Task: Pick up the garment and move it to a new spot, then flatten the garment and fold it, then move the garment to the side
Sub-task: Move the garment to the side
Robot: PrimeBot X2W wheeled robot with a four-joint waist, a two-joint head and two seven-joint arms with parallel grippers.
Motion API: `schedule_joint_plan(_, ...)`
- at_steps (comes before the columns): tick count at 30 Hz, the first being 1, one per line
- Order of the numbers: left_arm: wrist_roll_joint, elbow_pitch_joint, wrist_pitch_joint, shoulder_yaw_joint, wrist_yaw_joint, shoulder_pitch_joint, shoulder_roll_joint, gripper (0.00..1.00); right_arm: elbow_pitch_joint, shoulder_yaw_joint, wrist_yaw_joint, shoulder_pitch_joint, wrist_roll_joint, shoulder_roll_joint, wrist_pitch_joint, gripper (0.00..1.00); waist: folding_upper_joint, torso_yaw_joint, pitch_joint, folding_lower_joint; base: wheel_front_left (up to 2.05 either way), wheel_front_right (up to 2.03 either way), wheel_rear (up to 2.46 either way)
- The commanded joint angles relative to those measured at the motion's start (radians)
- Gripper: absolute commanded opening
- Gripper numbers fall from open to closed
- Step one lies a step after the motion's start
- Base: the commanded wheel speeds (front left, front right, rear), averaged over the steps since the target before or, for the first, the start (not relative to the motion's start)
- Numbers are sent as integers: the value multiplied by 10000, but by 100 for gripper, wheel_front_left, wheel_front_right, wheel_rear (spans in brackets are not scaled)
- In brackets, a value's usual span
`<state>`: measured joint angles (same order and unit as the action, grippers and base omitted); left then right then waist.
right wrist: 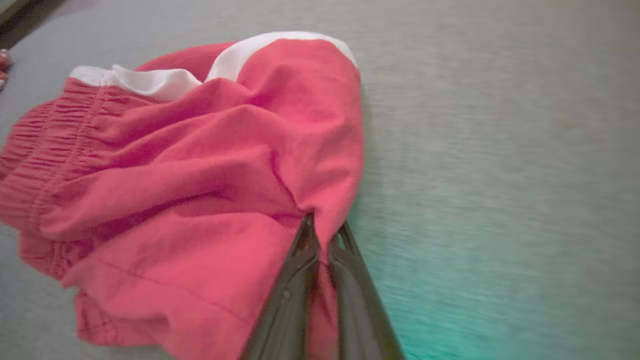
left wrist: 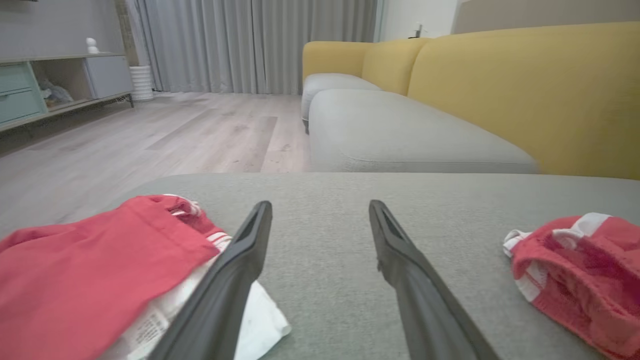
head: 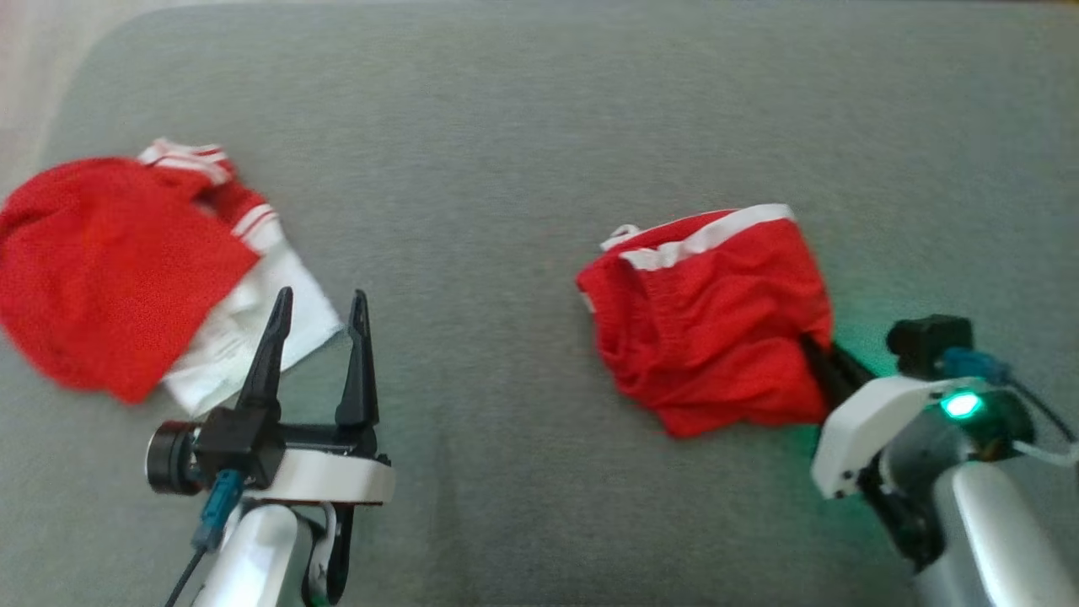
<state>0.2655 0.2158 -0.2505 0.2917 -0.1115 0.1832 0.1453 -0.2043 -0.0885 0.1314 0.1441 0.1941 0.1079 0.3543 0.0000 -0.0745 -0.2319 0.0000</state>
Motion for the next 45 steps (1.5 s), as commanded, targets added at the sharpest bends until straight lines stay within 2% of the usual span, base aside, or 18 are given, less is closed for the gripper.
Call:
schedule_joint_plan(1, -16, -388, -101, -331, -37, 389, 187, 100, 452, -82, -7, 69, -88, 327, 26, 0, 0, 807, -239, 0, 0, 0, 0)
schedule_joint_plan(8, -169, -700, -97, -272, -1, 731, 356, 100, 509, 76, -7, 709, 57, 1021, -9, 0, 0, 2030, -775, 0, 0, 0, 0)
schedule_joint_plan(13, -335, -943, -32, -33, 138, 1280, 392, 100, 129, 641, -7, 1643, -5, 1779, -102, 0, 0, 2504, -1375, 0, 0, 0, 0)
schedule_joint_plan(23, -748, -1145, -8, 755, 577, 2450, 196, 100, -1346, 3895, -7, 2898, -689, 3829, -308, 0, 0, 2287, -2623, 0, 0, 0, 0)
schedule_joint_plan(27, -835, -1061, -36, 912, 670, 2810, 108, 100, -2062, 4769, -7, 3310, -1028, 4174, -731, 0, 0, 2111, -2874, 0, 0, 0, 0)
schedule_joint_plan(28, -840, -1031, -43, 929, 689, 2869, 98, 100, -2238, 4922, -7, 3423, -1109, 4178, -842, 40, 0, 2081, -2898, 0, 0, 0, 0)
schedule_joint_plan(29, -842, -1001, -51, 941, 703, 2915, 87, 100, -2429, 5060, -7, 3509, -1233, 4179, -911, 100, 0, 2050, -2910, 0, 0, 0, 0)
schedule_joint_plan(35, -766, -810, -89, 888, 711, 2935, 32, 100, -2928, 5588, -7, 3752, -1671, 3958, -2017, 100, 0, 1870, -2727, 0, 0, 0, 0)
schedule_joint_plan(39, -691, -645, -102, 780, 643, 2683, 43, 100, -2620, 5560, -7, 3554, -1724, 3583, -2746, 100, 0, 1775, -2312, 0, 0, 0, 0)
schedule_joint_plan(41, -598, -514, -107, 642, 510, 2340, 54, 100, -1858, 5239, -7, 3177, -1632, 3018, -3113, 100, 0, 1693, -1864, 0, 0, 0, 0)
schedule_joint_plan(45, -419, -366, -109, 381, 308, 1807, 113, 100, -315, 4632, -7, 2329, -1565, 1940, -3178, 100, 0, 1512, -1233, 0, 0, 0, 0)
